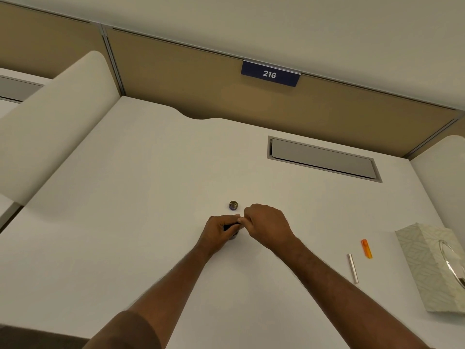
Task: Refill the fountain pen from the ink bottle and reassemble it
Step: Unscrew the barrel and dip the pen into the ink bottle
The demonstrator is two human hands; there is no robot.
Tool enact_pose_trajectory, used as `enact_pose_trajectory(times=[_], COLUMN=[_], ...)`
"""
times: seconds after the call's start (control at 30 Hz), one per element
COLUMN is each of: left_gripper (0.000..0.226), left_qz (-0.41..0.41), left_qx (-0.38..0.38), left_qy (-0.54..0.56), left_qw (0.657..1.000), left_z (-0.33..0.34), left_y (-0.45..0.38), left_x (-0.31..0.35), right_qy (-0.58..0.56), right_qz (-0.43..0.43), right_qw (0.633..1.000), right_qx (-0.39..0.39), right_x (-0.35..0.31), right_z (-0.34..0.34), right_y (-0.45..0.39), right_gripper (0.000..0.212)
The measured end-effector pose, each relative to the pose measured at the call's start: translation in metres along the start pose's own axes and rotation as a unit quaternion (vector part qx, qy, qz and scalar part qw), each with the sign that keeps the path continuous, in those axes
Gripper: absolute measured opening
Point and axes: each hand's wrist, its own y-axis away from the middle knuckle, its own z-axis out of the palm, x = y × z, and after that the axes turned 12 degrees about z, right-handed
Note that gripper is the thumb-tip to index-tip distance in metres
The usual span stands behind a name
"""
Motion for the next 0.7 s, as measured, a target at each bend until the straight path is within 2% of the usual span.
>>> enact_pose_trajectory(times=[0.33,0.53,0.63,0.7], left_gripper=[0.021,0.019,0.026,0.021], left_qz=[-0.017,-0.007,0.002,-0.004], left_qx=[0.004,-0.002,-0.005,-0.007], left_qy=[0.014,0.007,-0.001,-0.003], left_qw=[1.000,1.000,1.000,1.000], left_z=[0.002,0.000,0.000,0.000], left_y=[0.000,0.000,0.000,0.000], left_x=[0.000,0.007,0.009,0.008], right_qy=[-0.013,-0.039,-0.011,-0.001], right_qz=[-0.040,-0.011,0.016,0.016], right_qw=[0.999,0.999,1.000,1.000], right_qx=[-0.008,-0.002,-0.012,-0.021], right_x=[-0.005,-0.003,-0.004,-0.006], right_z=[-0.003,-0.009,-0.007,-0.005], right_y=[-0.002,-0.001,-0.001,-0.001], right_gripper=[0.008,0.023,0.033,0.032])
